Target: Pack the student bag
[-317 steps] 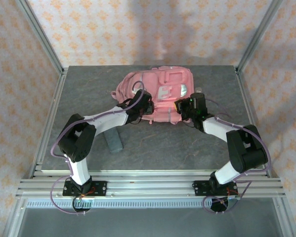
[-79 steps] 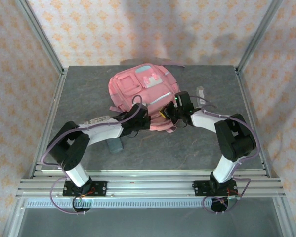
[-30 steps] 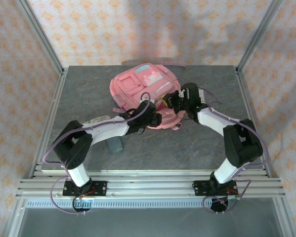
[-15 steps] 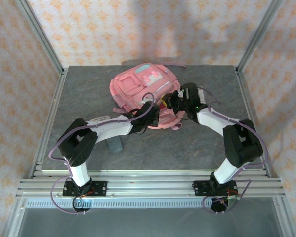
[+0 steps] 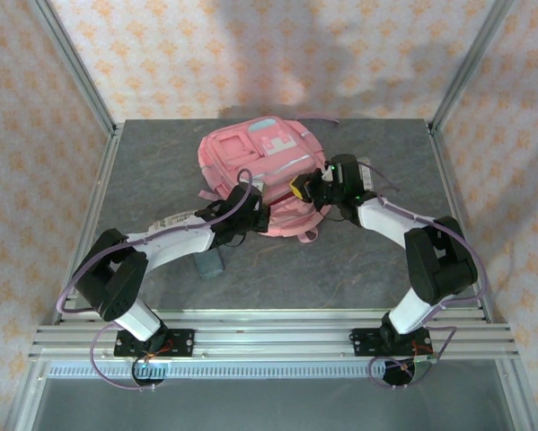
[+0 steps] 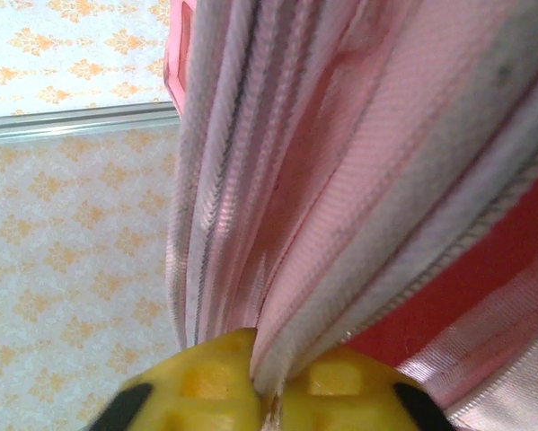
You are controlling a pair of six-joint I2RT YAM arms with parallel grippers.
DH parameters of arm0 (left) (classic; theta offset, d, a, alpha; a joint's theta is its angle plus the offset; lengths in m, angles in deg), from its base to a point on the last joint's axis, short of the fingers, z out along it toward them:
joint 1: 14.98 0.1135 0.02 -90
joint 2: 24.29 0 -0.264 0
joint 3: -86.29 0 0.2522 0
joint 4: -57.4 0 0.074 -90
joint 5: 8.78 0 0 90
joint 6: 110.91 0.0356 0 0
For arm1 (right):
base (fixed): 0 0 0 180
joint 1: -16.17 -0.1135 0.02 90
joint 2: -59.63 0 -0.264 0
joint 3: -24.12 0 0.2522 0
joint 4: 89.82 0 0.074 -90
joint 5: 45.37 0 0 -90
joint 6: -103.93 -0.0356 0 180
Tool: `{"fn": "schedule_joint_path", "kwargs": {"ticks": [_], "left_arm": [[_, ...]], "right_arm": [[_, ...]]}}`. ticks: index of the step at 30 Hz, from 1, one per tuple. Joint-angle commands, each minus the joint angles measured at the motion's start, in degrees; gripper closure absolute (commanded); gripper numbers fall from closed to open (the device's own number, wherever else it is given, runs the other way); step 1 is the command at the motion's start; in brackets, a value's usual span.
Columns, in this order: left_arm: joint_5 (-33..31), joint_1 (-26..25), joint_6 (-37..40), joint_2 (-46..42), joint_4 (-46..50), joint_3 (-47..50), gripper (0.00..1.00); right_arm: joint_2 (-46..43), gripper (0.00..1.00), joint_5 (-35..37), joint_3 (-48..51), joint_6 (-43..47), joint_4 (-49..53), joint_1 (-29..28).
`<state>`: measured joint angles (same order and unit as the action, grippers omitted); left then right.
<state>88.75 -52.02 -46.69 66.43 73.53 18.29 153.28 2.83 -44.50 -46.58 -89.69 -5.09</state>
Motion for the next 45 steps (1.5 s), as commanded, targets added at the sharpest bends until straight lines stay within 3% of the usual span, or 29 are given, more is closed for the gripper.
{"fn": "schedule_joint_path", "kwargs": {"ticks": [1,3,8,10,12,14,16,21,29,37,45], "left_arm": [[1.2,-0.8,0.6,1.0,2.5,-2.2,1.00],[2.0,-2.2,0.0,2.2,1.3,-3.8,1.00],[4.1,-4.5,-2.2,5.1,-2.0,-6.2,1.00],[4.4,-5.5,-2.4,6.0,-2.4,-7.0,1.00],[4.9,-5.8,-2.4,6.5,-2.3,-7.4,1.00],[4.4,-5.9,-2.0,6.6,-1.2,-7.3,1.00],[4.3,-5.8,-1.3,6.6,0.2,-7.3,0.86],[4.4,-5.8,-1.2,6.7,0.3,-6.4,0.75],[4.0,-5.8,-1.1,5.9,0.5,-6.9,0.83],[3.9,-5.8,-1.5,4.5,1.0,-5.7,0.77],[3.5,-5.7,-1.5,3.8,2.1,-6.3,0.93]], "right_arm": [[0.6,0.72,1.1,-1.7,2.0,-4.3,-0.6],[0.8,0.67,1.3,-1.5,2.2,-4.4,-2.6],[2.3,0.68,1.5,1.7,-0.6,-8.2,-5.6],[3.0,0.78,1.5,2.7,-1.5,-9.5,-6.1],[3.4,0.94,2.1,3.4,-1.7,-9.9,-6.3],[3.3,1.00,2.9,3.8,-1.4,-9.6,-6.3],[3.3,1.00,3.2,3.8,-1.0,-9.3,-6.3],[3.7,1.00,3.0,3.3,-1.3,-9.4,-6.3],[3.5,1.00,3.3,3.8,-1.2,-9.3,-6.3],[3.8,1.00,3.1,3.7,-1.5,-9.7,-6.3],[3.8,1.00,3.4,3.9,-1.2,-9.3,-6.3]]}}
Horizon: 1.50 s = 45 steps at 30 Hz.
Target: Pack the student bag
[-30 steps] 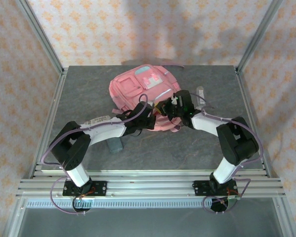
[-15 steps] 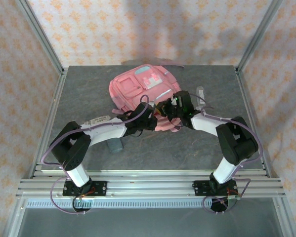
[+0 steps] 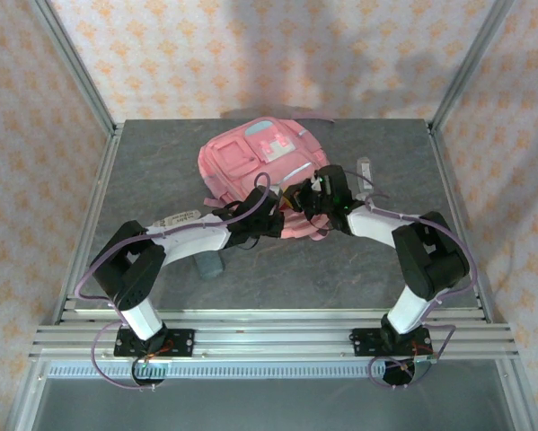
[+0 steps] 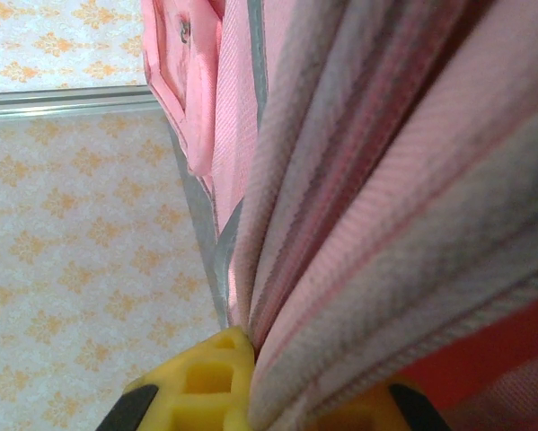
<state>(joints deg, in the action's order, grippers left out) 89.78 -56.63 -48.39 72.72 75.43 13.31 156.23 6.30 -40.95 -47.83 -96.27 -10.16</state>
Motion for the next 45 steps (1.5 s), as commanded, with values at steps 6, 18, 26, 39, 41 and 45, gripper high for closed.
{"fn": "schedule_joint_path", "kwargs": {"ticks": [6,18,26,39,41,45], "left_arm": [[1.8,-0.7,1.0,-5.0,2.9,0.0,1.00],[2.8,6.3,3.5,-11.8,6.5,5.8,1.00],[8.2,6.8,2.2,-11.7,3.0,6.0,0.91],[2.9,5.3,2.8,-8.1,3.9,4.3,1.00],[2.9,5.3,2.4,-8.1,3.4,4.4,0.80],[3.3,5.2,2.9,-8.2,1.1,5.1,0.62]], "right_arm": [[1.5,1.00,0.7,0.1,0.4,-2.2,-1.3],[0.2,1.00,4.2,2.4,1.0,-1.2,1.1],[0.4,1.00,3.6,2.4,0.4,-2.2,0.8],[-0.5,1.00,3.5,2.4,0.8,-1.8,0.6],[-0.4,1.00,3.4,2.3,0.7,-1.9,0.5],[-0.2,1.00,3.3,2.4,0.6,-2.2,0.3]]}}
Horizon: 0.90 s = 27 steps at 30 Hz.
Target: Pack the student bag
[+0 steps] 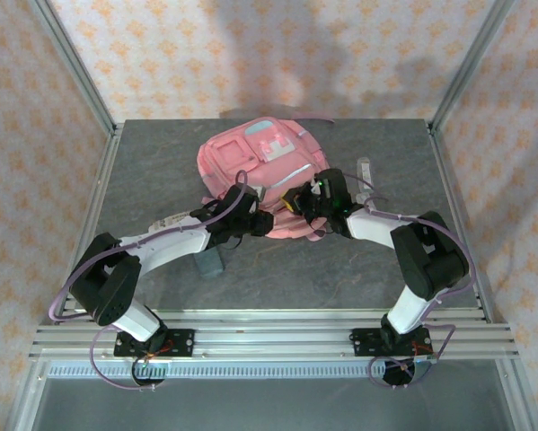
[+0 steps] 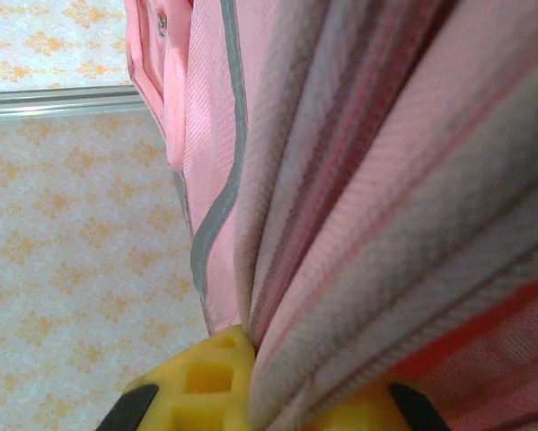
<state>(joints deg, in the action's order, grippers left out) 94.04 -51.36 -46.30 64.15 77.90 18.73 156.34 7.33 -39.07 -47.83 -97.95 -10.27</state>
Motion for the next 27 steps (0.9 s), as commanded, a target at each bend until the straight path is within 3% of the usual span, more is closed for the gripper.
{"fn": "schedule_joint_path", "kwargs": {"ticks": [1,3,9,11,16,23,27], "left_arm": [[-0.1,0.0,1.3,0.7,-2.4,-0.2,0.62],[0.6,0.0,1.9,1.8,-3.4,-0.5,0.57],[1.7,0.0,3.6,5.9,-4.0,-2.2,0.58],[2.1,0.0,3.9,6.6,-4.1,-2.6,0.65],[1.3,0.0,3.7,6.0,-4.2,-2.4,0.97],[-1.6,0.4,4.5,3.9,-1.7,-1.4,1.00],[-3.7,3.1,4.4,3.0,0.9,0.1,1.00]], "right_arm": [[-0.3,1.00,2.3,0.6,0.6,-0.5,0.4],[-0.1,1.00,2.1,0.5,0.5,-0.5,0.3],[0.0,1.00,1.9,0.5,0.4,-0.7,0.1],[0.0,1.00,1.9,0.5,0.4,-0.8,0.0],[0.2,1.00,2.0,0.6,0.4,-0.8,0.0],[0.2,1.00,2.1,1.0,0.6,-0.6,0.1],[-1.0,1.00,2.8,1.8,0.8,-0.3,1.2]]}}
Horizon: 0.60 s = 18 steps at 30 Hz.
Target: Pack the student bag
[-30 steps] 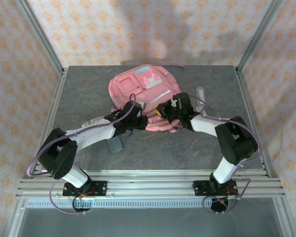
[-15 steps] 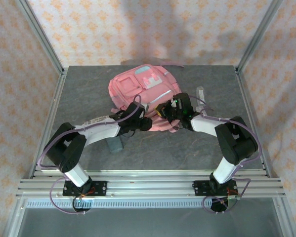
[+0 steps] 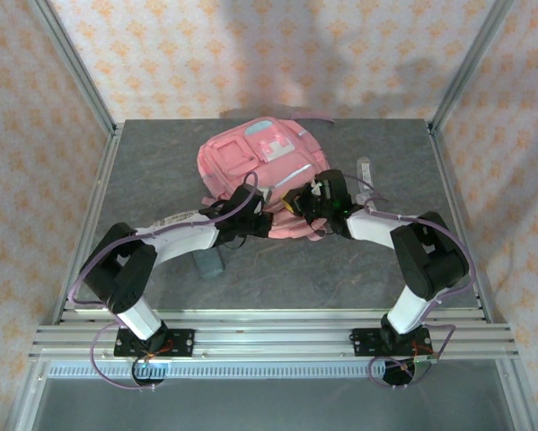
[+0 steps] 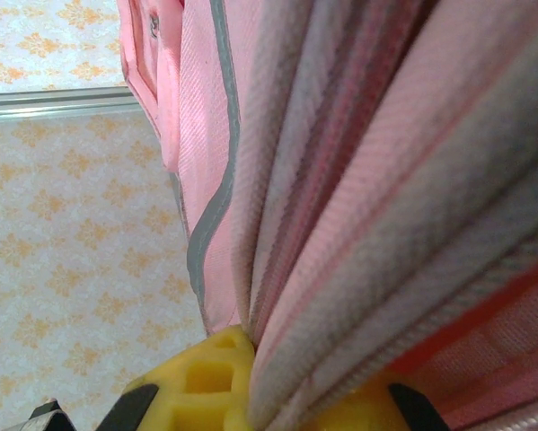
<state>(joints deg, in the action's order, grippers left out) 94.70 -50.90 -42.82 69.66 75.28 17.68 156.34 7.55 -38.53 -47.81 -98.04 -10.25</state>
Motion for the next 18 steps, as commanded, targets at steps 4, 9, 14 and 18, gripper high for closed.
{"fn": "schedule_joint_path", "kwargs": {"ticks": [4,9,14,18], "left_arm": [[-7.3,6.4,-0.4,-3.5,4.2,2.9,1.00],[-9.3,9.4,-1.8,-1.1,5.8,1.2,1.00],[-13.5,10.0,-2.1,1.7,9.2,-1.8,1.00],[-15.6,10.5,-2.2,1.0,11.3,-2.8,1.00]], "right_arm": [[-2.2,1.00,3.3,2.1,0.7,-0.2,2.0],[-2.6,1.00,3.5,2.3,0.5,-0.7,2.0],[-3.8,1.00,4.0,2.1,0.7,-0.6,2.1],[-4.2,1.00,4.4,2.2,1.1,0.1,2.5]]}}
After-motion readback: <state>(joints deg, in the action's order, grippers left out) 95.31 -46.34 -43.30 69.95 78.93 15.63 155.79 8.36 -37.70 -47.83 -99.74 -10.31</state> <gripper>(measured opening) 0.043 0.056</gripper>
